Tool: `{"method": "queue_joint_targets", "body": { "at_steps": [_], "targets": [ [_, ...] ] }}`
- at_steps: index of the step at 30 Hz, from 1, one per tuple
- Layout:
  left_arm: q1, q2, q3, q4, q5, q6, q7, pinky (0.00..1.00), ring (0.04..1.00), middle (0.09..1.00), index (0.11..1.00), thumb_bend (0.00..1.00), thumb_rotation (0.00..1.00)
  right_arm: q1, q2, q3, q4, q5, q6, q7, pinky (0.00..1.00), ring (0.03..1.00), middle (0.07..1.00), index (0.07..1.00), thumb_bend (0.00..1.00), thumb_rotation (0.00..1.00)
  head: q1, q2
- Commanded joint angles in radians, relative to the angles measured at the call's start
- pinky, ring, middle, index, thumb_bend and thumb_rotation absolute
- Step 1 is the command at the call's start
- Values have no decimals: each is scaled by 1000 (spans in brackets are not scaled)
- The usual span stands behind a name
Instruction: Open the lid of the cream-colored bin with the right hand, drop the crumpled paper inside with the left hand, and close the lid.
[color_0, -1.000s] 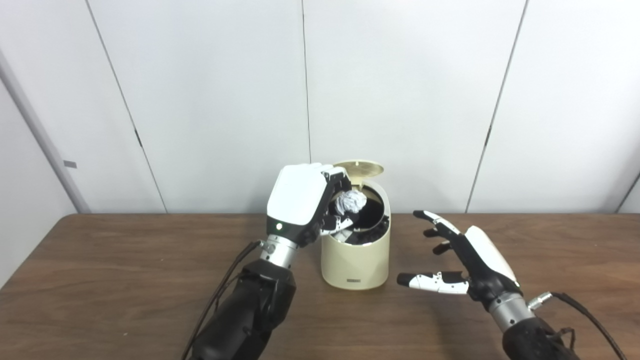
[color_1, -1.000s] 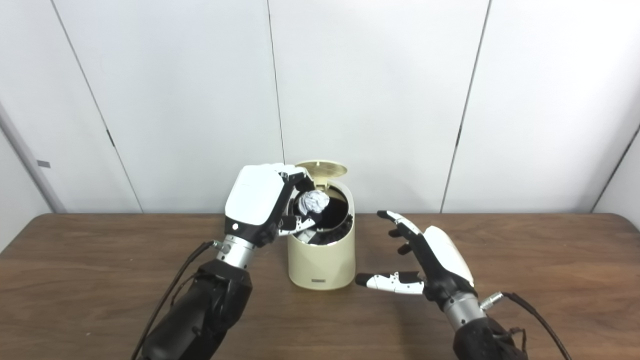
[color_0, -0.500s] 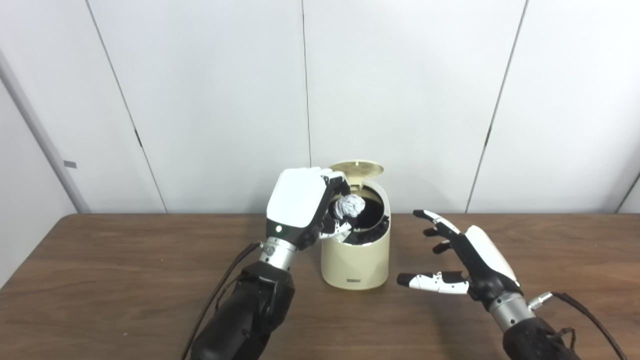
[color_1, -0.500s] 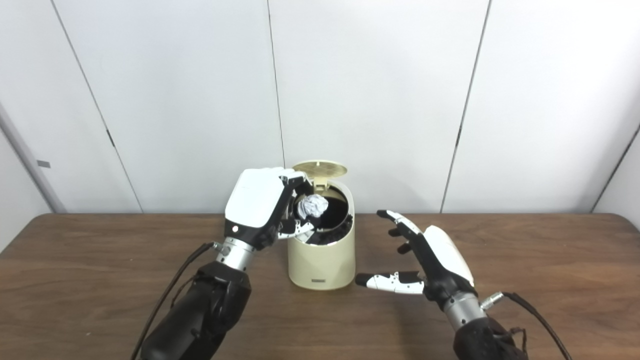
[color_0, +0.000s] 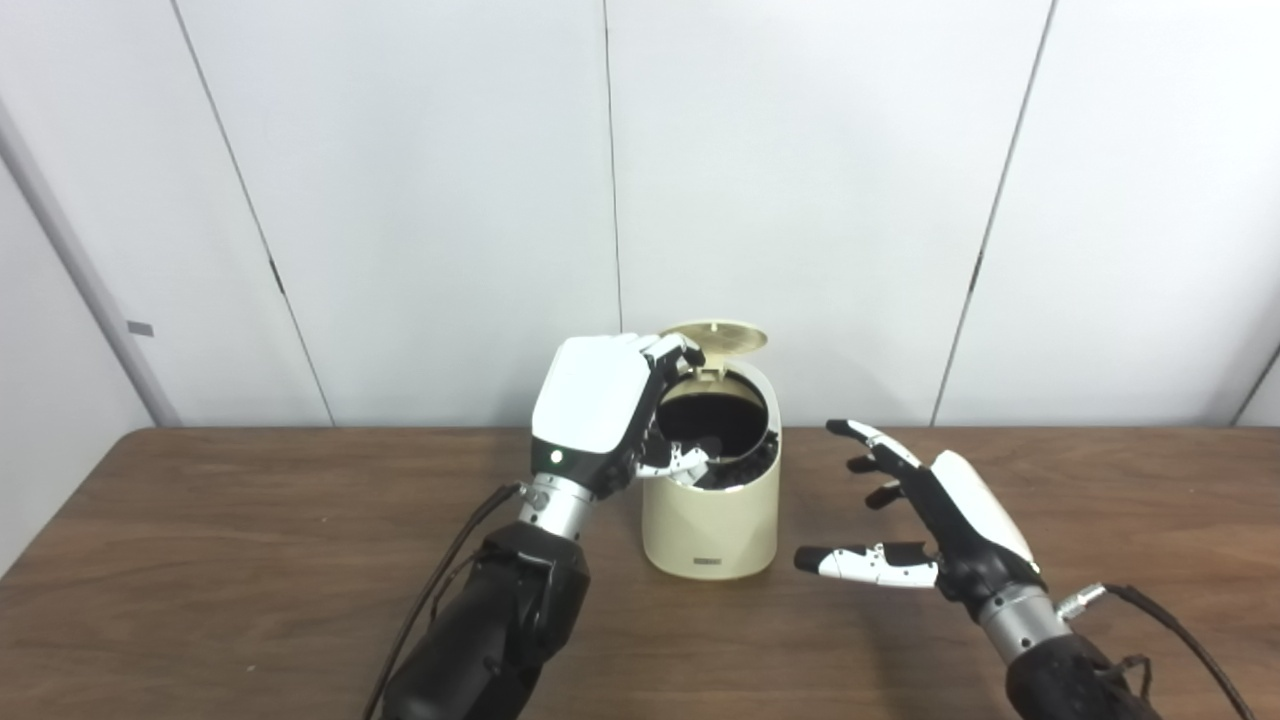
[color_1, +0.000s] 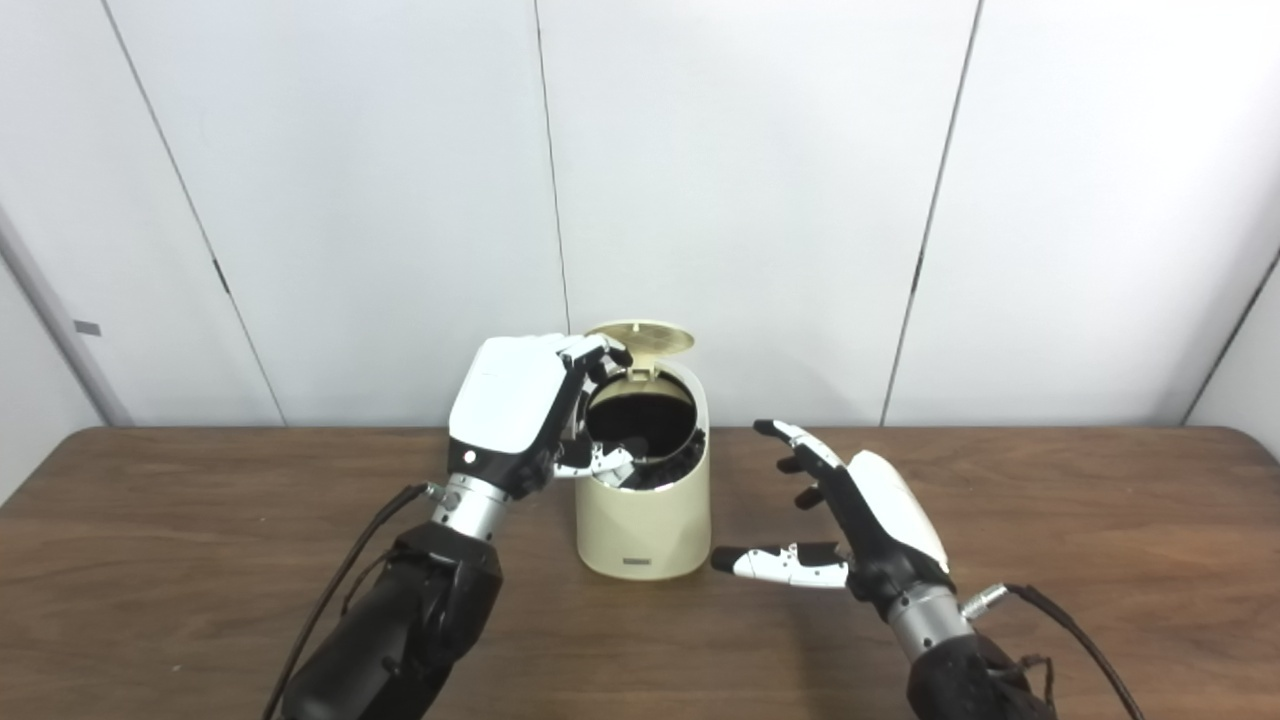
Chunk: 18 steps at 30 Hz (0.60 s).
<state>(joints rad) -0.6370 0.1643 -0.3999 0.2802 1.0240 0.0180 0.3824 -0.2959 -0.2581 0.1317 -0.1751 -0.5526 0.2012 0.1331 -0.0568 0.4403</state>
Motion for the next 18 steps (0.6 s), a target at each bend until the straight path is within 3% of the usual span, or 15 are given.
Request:
{"method": "queue_joint_targets", "body": {
  "at_steps": [1,7,11,15,17,18],
  "targets": [
    [-38,4,-1,-36,16,3,1,501,557,570,660,941,291,-27,-7,-11,-44,1,-8,-11,651,816,914,880,797,485,-2,2],
    [-38,8,-4,-41,11,-1,-2,479,546,571,660,938,290,-26,-6,-15,-44,7,-5,-11,631,812,914,881,802,490,-2,2],
    [-27,5,15,-48,-48,-54,22,475,525,532,618,900,235,-23,3,-27,-41,28,-25,-31,638,806,919,877,788,462,3,-1],
    [22,-12,73,-105,-198,-114,-16,444,499,499,581,780,157,-26,13,-33,-41,39,-45,-49,654,802,906,868,755,441,4,-4],
    [53,-11,101,-144,-271,-149,-36,432,505,530,513,570,88,-31,13,-35,-35,46,-52,-52,668,812,913,876,750,484,1,-7],
    [65,-10,114,-156,-306,-173,-44,420,506,543,504,543,77,-34,14,-36,-35,49,-52,-52,671,816,914,877,751,492,1,-8]
  ]
}}
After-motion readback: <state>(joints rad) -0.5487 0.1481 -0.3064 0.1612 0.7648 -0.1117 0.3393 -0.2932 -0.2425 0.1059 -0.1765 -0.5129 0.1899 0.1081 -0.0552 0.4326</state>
